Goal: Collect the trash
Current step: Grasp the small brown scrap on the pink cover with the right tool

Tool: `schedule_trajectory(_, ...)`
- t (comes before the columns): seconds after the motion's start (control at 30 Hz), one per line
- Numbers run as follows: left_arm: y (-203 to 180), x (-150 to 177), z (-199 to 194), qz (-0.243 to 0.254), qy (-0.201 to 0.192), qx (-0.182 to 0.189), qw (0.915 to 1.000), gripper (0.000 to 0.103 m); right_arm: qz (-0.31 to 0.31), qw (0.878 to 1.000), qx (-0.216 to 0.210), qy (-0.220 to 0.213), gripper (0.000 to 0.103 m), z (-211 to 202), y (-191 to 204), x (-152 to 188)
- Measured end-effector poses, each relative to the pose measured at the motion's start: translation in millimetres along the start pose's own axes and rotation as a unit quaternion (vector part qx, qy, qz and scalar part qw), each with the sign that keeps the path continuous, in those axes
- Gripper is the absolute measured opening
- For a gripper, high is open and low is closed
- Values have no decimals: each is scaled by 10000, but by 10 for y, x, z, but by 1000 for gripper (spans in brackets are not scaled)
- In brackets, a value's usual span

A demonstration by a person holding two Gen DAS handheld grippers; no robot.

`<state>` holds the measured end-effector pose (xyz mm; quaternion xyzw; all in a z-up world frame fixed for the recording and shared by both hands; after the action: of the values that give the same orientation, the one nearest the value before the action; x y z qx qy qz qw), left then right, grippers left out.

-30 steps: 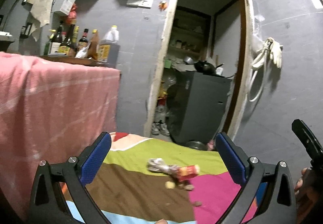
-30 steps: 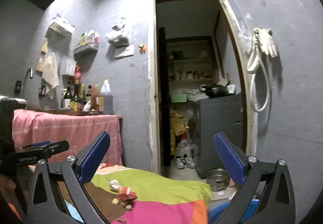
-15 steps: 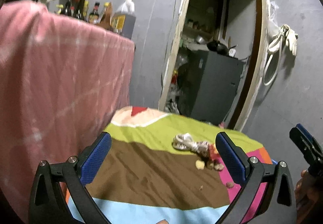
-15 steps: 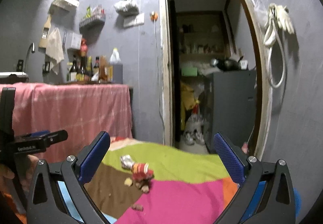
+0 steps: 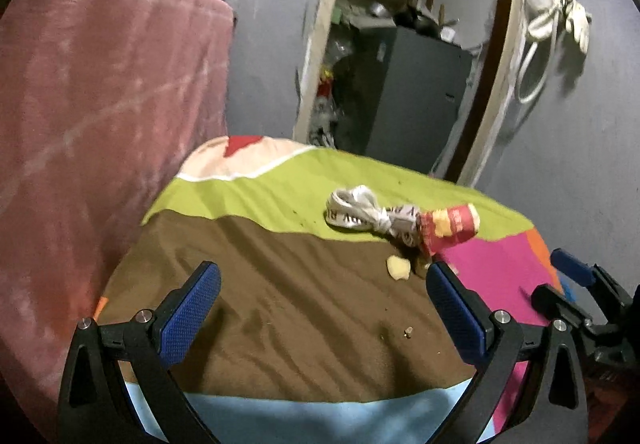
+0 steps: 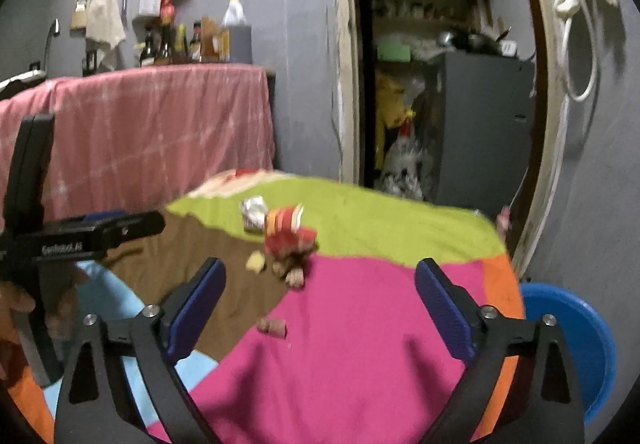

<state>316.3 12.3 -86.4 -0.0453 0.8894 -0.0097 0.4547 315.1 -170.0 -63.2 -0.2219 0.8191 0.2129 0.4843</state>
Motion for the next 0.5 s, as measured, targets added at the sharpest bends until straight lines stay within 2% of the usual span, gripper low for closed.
schedule_trajectory(0.07, -45, 28, 70, 97, 121, 28, 9999, 98, 56, 9997, -64, 237, 85, 66, -16, 101)
schedule_trajectory(0.23, -133, 112, 281, 274, 480, 131, 9984, 82, 108, 9967, -260, 755, 75, 219, -9, 306)
schedule_trajectory(0.37, -192, 165, 408, 363, 733, 258, 9963, 76, 109, 9943, -424, 971, 65, 311, 16, 393)
schedule_trajectory(0.4, -208, 180, 436, 386, 793, 295, 9957, 71, 105, 9937, -446, 1020, 60, 333, 20, 407)
schedule_trajectory(0.5, -253, 197, 495, 456, 927, 379, 9939, 66, 105, 9926, -490, 1102, 57, 383, 24, 442)
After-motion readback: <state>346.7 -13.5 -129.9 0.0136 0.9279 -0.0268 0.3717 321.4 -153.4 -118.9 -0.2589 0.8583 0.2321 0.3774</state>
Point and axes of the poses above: each gripper's, at about its wrist camera, not at the fingertips, and z roughly the way its jaws point, y to its left, x to its underside, the point moved 8 cm from there along z, roughly the way its jaws point, and after that the axes turned 11 degrees about -x, right-handed, at the moved point
